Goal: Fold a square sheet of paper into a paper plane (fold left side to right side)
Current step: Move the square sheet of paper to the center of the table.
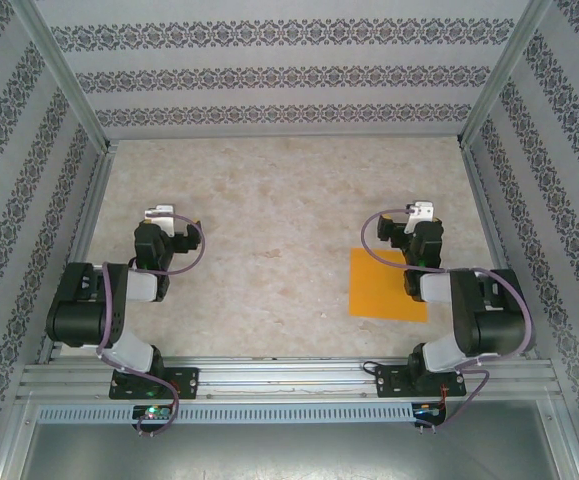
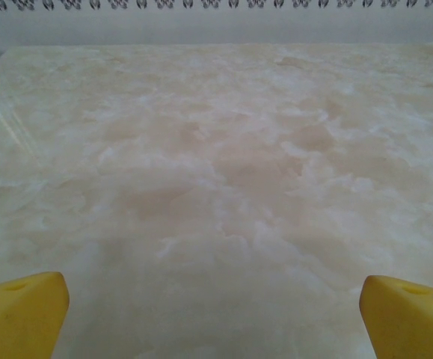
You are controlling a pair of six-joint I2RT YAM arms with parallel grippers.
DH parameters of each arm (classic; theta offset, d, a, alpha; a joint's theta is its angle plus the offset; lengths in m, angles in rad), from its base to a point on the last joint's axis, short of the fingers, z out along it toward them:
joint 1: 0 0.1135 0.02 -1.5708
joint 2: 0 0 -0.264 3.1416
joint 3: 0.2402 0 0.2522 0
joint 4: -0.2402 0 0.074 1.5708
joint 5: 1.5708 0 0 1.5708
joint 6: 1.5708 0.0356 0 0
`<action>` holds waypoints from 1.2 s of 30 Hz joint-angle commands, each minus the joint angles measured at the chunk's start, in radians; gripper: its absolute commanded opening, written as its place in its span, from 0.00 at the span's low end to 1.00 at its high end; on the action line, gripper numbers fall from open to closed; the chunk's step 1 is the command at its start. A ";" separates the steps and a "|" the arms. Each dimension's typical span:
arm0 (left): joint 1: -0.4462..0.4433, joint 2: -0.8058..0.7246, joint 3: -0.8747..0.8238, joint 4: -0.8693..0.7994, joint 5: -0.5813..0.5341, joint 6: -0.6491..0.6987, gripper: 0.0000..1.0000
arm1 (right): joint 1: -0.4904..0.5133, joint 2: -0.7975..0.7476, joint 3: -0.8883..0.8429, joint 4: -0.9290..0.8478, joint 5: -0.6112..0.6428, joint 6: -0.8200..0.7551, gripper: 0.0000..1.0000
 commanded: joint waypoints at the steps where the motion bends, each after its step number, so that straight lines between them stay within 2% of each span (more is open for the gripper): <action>1: 0.004 -0.144 0.036 -0.177 -0.034 -0.023 1.00 | -0.012 -0.137 0.039 -0.127 0.001 0.036 0.98; 4: 0.004 -0.252 0.130 -0.429 -0.072 -0.104 1.00 | -0.014 -0.239 0.111 -0.390 -0.025 0.097 0.98; 5: 0.004 -0.274 0.158 -0.492 -0.055 -0.121 1.00 | -0.014 -0.260 0.143 -0.479 -0.043 0.123 0.98; 9: 0.004 -0.342 0.248 -0.723 0.078 -0.213 1.00 | -0.014 -0.320 0.241 -0.783 -0.153 0.266 0.98; 11: 0.003 -0.371 0.266 -0.797 0.150 -0.278 1.00 | -0.013 -0.325 0.277 -0.915 -0.252 0.334 0.98; 14: 0.002 -0.405 0.274 -0.903 0.247 -0.380 1.00 | -0.009 -0.308 0.295 -1.060 -0.408 0.416 0.97; 17: -0.011 -0.413 0.274 -0.991 0.326 -0.474 0.99 | 0.004 -0.273 0.293 -1.173 -0.485 0.450 0.93; 20: -0.044 -0.400 0.264 -1.025 0.392 -0.536 0.97 | 0.036 -0.210 0.279 -1.219 -0.531 0.447 0.88; 26: -0.140 -0.361 0.255 -1.008 0.403 -0.562 0.97 | 0.112 -0.055 0.287 -1.226 -0.579 0.452 0.80; 36: -0.177 -0.326 0.276 -1.003 0.369 -0.568 0.93 | 0.268 0.069 0.343 -1.124 -0.534 0.555 0.81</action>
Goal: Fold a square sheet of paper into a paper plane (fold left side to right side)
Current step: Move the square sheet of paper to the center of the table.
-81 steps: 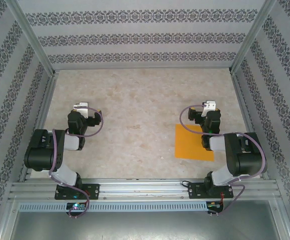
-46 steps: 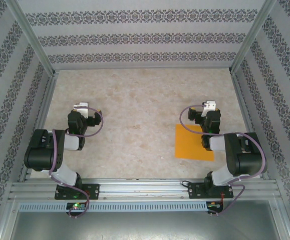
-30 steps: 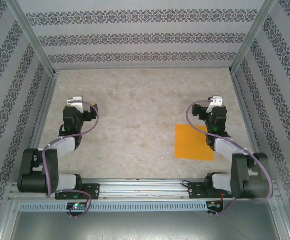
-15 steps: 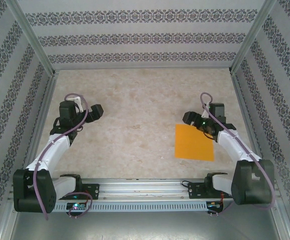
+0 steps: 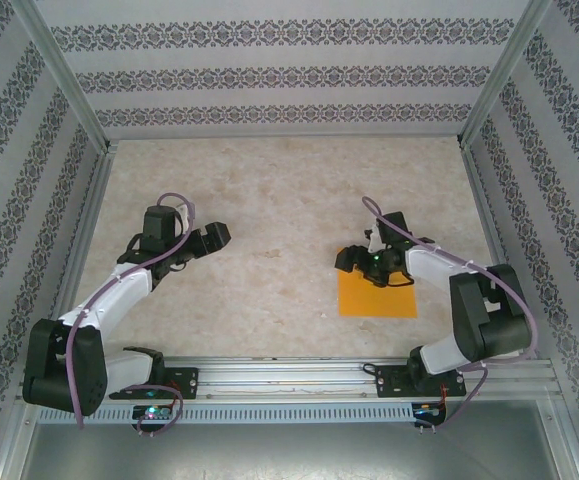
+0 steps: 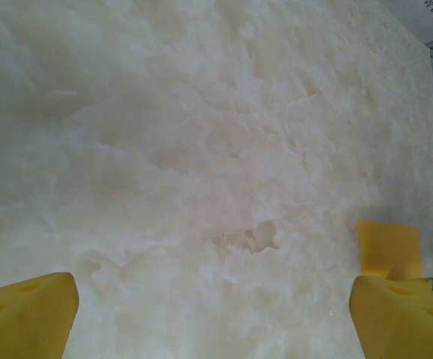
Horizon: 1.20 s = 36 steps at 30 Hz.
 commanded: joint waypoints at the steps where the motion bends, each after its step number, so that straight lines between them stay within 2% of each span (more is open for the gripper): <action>1: -0.012 0.001 0.015 -0.033 -0.018 -0.012 0.93 | 0.055 0.053 0.031 0.036 0.008 0.078 0.81; 15: -0.031 0.050 0.048 -0.065 -0.046 -0.017 0.92 | 0.283 0.325 0.284 0.230 0.119 0.360 0.82; 23: -0.054 0.095 0.065 -0.082 -0.013 -0.033 0.85 | 0.379 0.451 0.445 0.265 0.154 0.409 0.83; 30: -0.115 0.163 0.104 -0.100 0.045 -0.079 0.72 | 0.344 0.358 0.477 0.196 0.183 0.312 0.85; 34: -0.185 0.227 0.130 -0.075 0.060 -0.132 0.65 | 0.268 0.278 0.440 0.108 0.229 0.213 0.98; 36: -0.224 0.277 0.156 -0.055 0.075 -0.160 0.59 | 0.226 0.260 0.441 0.033 0.246 0.145 0.98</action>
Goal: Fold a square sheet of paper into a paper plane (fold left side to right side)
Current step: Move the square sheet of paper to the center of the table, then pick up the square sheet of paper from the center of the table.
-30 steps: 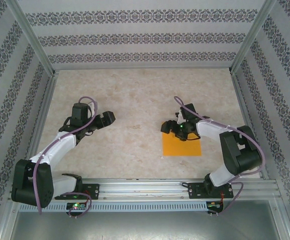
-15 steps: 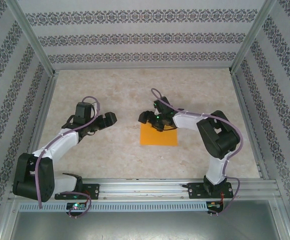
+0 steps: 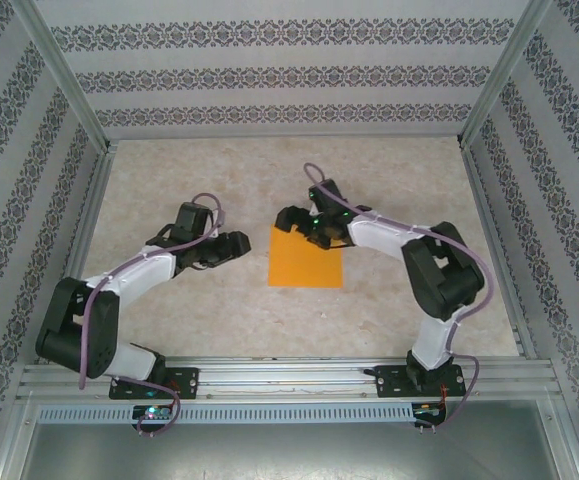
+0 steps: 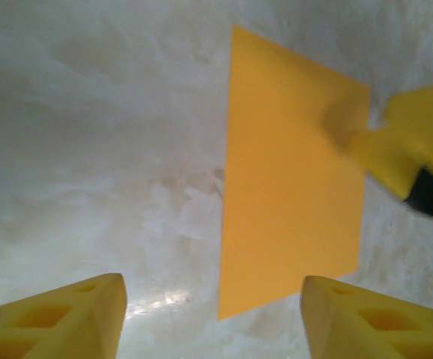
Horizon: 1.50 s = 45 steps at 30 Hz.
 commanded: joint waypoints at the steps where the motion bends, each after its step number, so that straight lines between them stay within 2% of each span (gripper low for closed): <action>1: -0.063 0.073 0.054 0.012 0.042 -0.068 0.56 | -0.066 -0.056 -0.002 -0.158 0.072 -0.144 0.98; 7: -0.163 0.236 0.150 0.054 0.048 -0.139 0.42 | -0.100 0.003 0.092 -0.341 0.163 -0.294 0.98; 18: -0.219 0.416 0.265 -0.017 -0.005 -0.151 0.31 | -0.072 0.176 0.235 -0.431 0.220 -0.371 0.98; 29: -0.232 0.463 0.249 -0.048 -0.032 -0.161 0.29 | -0.038 0.209 0.230 -0.463 0.195 -0.354 0.98; 37: -0.234 0.470 0.255 -0.062 -0.040 -0.155 0.28 | -0.015 0.181 0.210 -0.461 0.124 -0.338 0.98; 41: -0.234 0.468 0.258 -0.054 -0.035 -0.157 0.28 | 0.002 0.168 0.209 -0.476 0.109 -0.341 0.94; 45: -0.233 0.466 0.263 -0.046 -0.030 -0.158 0.28 | 0.018 0.172 0.211 -0.488 0.094 -0.342 0.85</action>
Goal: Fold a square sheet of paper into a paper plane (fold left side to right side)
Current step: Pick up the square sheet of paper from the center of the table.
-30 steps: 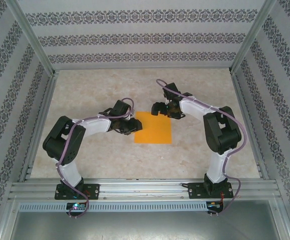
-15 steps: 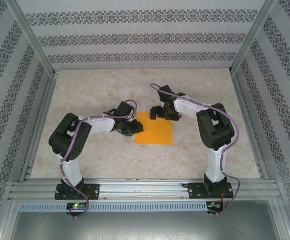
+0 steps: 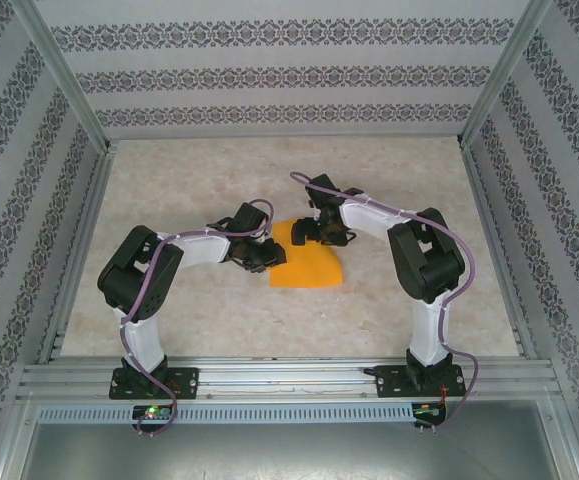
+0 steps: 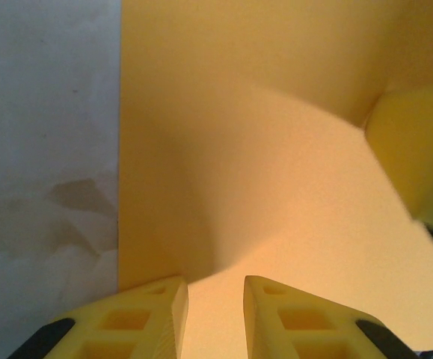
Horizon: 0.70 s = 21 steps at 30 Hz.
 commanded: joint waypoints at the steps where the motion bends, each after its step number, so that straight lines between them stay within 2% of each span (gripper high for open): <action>1: -0.020 0.040 0.006 -0.056 -0.025 -0.010 0.28 | 0.022 -0.008 -0.012 -0.061 -0.056 0.005 0.83; 10: -0.019 0.012 0.003 -0.026 -0.018 -0.008 0.33 | 0.018 0.000 -0.012 -0.051 -0.131 0.019 0.49; 16: -0.002 -0.082 0.006 -0.049 -0.057 0.039 0.45 | -0.019 -0.047 -0.058 0.034 -0.242 0.012 0.30; 21: 0.058 -0.226 -0.031 -0.075 -0.076 0.115 0.57 | -0.079 -0.116 -0.130 0.138 -0.380 0.004 0.23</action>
